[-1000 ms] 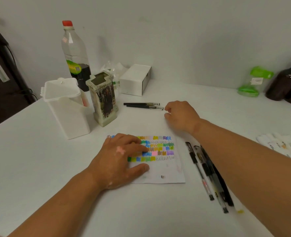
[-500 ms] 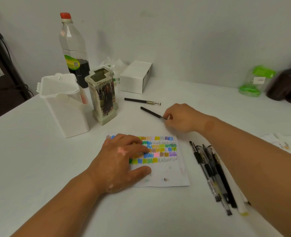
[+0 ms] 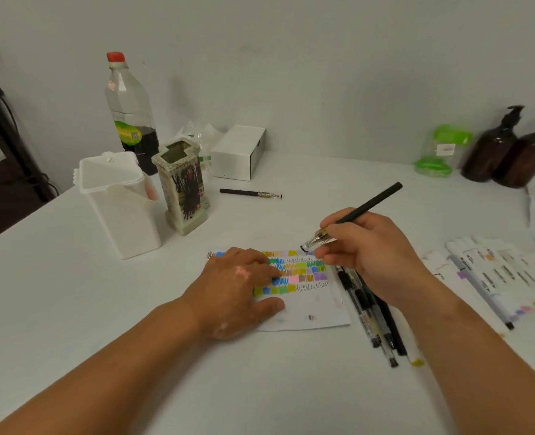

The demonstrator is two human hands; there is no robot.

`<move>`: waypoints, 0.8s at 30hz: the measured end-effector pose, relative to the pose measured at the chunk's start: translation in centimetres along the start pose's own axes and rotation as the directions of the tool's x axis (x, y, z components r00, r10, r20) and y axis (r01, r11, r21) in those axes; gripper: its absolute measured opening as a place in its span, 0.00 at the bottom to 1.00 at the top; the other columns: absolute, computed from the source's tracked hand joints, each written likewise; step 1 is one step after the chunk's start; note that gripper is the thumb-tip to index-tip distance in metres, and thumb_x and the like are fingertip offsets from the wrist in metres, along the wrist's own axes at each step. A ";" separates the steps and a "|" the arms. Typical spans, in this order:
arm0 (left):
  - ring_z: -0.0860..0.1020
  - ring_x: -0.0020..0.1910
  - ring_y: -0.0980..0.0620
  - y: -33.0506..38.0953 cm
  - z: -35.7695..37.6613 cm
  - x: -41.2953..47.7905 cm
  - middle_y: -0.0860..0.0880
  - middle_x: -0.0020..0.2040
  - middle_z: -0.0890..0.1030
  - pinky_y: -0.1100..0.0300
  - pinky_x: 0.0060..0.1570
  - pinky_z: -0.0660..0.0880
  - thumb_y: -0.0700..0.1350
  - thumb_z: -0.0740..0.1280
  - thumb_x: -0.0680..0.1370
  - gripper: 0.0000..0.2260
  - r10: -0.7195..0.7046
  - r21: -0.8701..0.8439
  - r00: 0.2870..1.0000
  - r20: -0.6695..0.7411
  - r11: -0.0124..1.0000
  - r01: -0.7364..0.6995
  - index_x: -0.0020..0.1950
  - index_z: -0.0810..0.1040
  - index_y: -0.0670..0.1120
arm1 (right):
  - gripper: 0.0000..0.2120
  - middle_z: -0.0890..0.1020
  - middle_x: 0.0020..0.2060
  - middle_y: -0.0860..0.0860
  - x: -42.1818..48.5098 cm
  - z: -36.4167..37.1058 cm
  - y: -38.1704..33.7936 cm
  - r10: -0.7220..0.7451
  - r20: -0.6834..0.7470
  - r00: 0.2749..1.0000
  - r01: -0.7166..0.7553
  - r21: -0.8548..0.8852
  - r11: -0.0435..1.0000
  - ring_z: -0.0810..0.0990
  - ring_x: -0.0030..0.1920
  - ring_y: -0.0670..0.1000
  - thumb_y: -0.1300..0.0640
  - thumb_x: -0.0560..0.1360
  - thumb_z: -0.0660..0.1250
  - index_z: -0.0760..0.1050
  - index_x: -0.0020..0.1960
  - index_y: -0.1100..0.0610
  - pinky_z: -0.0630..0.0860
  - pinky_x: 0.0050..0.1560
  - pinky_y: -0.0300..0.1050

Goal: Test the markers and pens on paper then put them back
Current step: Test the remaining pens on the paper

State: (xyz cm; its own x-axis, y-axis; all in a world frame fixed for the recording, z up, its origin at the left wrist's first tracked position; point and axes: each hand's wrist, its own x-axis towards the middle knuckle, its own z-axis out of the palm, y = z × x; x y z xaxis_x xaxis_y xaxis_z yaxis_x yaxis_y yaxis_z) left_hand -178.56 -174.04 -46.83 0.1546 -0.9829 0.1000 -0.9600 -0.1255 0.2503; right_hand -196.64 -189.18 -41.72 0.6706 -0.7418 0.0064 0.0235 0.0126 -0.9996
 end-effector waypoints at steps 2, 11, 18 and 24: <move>0.67 0.68 0.55 0.2 -0.5 0.7 0.58 0.71 0.71 0.53 0.67 0.68 0.66 0.64 0.76 0.25 0.018 -0.007 1.000 0.022 1.000 -0.017 0.71 0.72 0.59 | 0.13 0.86 0.38 0.57 0.0 0.0 0.2 -0.001 -0.041 0.999 0.003 0.048 0.999 0.87 0.38 0.57 0.63 0.79 0.68 0.85 0.39 0.53 0.82 0.35 0.40; 0.81 0.51 0.60 2.5 -3.3 3.5 0.57 0.54 0.83 0.67 0.50 0.77 0.55 0.65 0.80 0.16 0.119 -0.376 0.982 -0.144 0.912 -0.166 0.67 0.74 0.57 | 0.01 0.86 0.37 0.55 -0.6 1.1 1.4 -0.180 0.057 0.982 0.186 -0.145 0.972 0.87 0.38 0.56 0.56 0.75 0.74 0.84 0.45 0.51 0.79 0.33 0.42; 0.78 0.50 0.55 1.4 -2.7 4.6 0.53 0.54 0.81 0.57 0.51 0.76 0.45 0.59 0.85 0.12 0.210 -0.303 0.964 -0.165 0.919 -0.252 0.65 0.76 0.49 | 0.06 0.83 0.31 0.49 -0.5 0.7 1.6 -0.290 0.007 0.957 0.283 -0.231 0.931 0.80 0.29 0.47 0.60 0.77 0.73 0.83 0.45 0.50 0.77 0.32 0.37; 0.76 0.34 0.52 1.4 -1.8 4.1 0.52 0.38 0.79 0.52 0.37 0.75 0.53 0.55 0.85 0.14 0.242 -0.272 0.934 -0.262 0.910 -0.313 0.57 0.78 0.49 | 0.03 0.80 0.28 0.50 -0.7 2.0 2.0 -0.264 0.041 0.964 0.267 -0.185 0.946 0.78 0.28 0.49 0.57 0.75 0.74 0.81 0.44 0.54 0.75 0.31 0.39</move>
State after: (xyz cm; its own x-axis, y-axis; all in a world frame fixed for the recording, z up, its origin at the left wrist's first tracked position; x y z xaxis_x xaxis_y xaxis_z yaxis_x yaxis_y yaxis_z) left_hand -178.84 -177.94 -44.32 -0.0270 -0.9132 0.4067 -0.8583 0.2297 0.4589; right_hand -195.52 -187.29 -43.69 0.6708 -0.6905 0.2707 0.0635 -0.3101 -0.9486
